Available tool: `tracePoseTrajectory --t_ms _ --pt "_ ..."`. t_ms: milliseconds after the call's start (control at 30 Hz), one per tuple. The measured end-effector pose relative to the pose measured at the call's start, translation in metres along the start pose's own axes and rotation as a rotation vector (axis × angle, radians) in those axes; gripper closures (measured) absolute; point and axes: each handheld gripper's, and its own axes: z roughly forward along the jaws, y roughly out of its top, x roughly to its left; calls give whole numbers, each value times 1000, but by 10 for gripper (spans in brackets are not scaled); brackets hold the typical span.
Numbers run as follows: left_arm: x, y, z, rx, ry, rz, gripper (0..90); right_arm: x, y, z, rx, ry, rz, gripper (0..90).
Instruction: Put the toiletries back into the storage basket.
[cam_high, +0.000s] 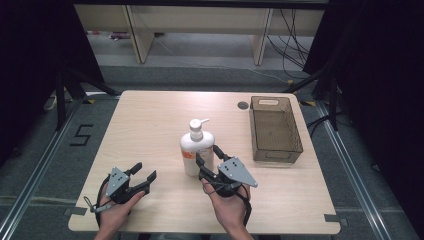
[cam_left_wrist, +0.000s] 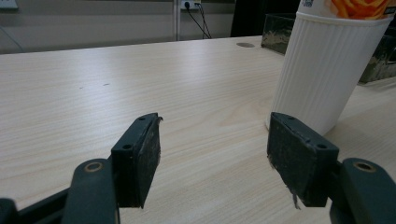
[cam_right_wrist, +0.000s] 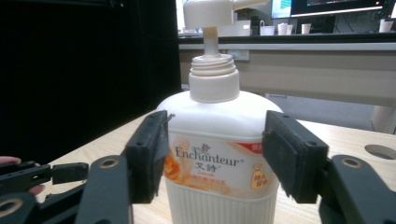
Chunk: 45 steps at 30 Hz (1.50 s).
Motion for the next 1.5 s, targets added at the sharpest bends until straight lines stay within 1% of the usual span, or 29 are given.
tracePoseTrajectory --t_ms 33,133,167,200,233,300,333,367,400,433,467,500,533,567,600,633,667,767,833,867,933,1000,1033,1133,1167,1300,1367,1433,1500 --pt "0 0 0 -2 -1 3 343 0 0 2 -14 -8 2 403" --pt "0 0 1 -10 -7 7 341 3 2 2 -30 -3 12 393" --pt "-1 -1 1 -14 -9 9 341 3 4 2 -30 3 7 390" --pt "-1 0 -1 -1 -5 14 340 4 5 2 -41 -5 2 385" --pt "-1 0 -1 0 -6 13 339 4 7 2 -40 -6 -19 382" --pt "-2 -1 1 -7 -13 17 339 8 11 3 -51 -11 -2 380" --pt "-2 0 0 4 -6 25 339 8 14 4 -59 -21 -26 378" --pt "-2 0 0 4 -6 25 340 9 17 4 -50 -33 -31 378" --pt "-3 0 0 6 -5 26 340 10 19 6 -61 -26 -19 378" --pt "-3 0 0 5 -6 26 339 10 22 7 -71 -44 -52 378" --pt "-3 0 0 4 -7 25 340 13 24 9 -59 -35 -24 377" --pt "-3 0 0 3 -6 24 339 13 26 12 -70 -38 -47 378" --pt "-3 0 0 3 -6 24 339 13 26 12 -70 -38 -47 378" --pt "-2 0 0 4 -4 21 339 14 30 15 -47 -30 -28 378" --pt "-2 0 0 5 -3 20 339 13 32 18 -62 -30 -62 378" --pt "-2 0 0 5 -3 20 339 13 32 18 -62 -30 -62 378" --pt "-2 -1 1 -5 -8 15 339 16 34 22 -44 -17 -45 378" --pt "-2 0 1 -3 -5 12 341 16 35 24 -32 -30 -63 377" --pt "-2 0 0 7 2 13 340 14 39 28 -39 -42 -94 377" --pt "-2 -1 1 -11 -8 8 339 16 40 30 -31 -33 -66 377" --pt "-2 -1 1 -10 -10 10 339 15 41 33 -35 -42 -83 377" --pt "-2 0 1 -4 -9 16 339 14 40 36 -23 -43 -82 377" --pt "-2 0 1 -5 -8 18 339 15 39 38 -17 -34 -42 377" --pt "-2 0 0 5 -5 17 339 15 42 40 -12 -56 -34 384" --pt "-2 -1 1 -8 -13 13 339 14 43 43 -21 -55 -45 387" --pt "-2 -1 1 -8 -13 13 339 15 48 45 -9 -70 -51 400" --pt "-2 0 1 -8 -11 16 339 16 51 48 -8 -80 -80 417" --pt "-2 -1 1 -10 -14 16 339 17 50 50 1 -83 -64 430" --pt "-2 -1 1 -10 -16 17 339 16 49 51 1 -84 -74 441"
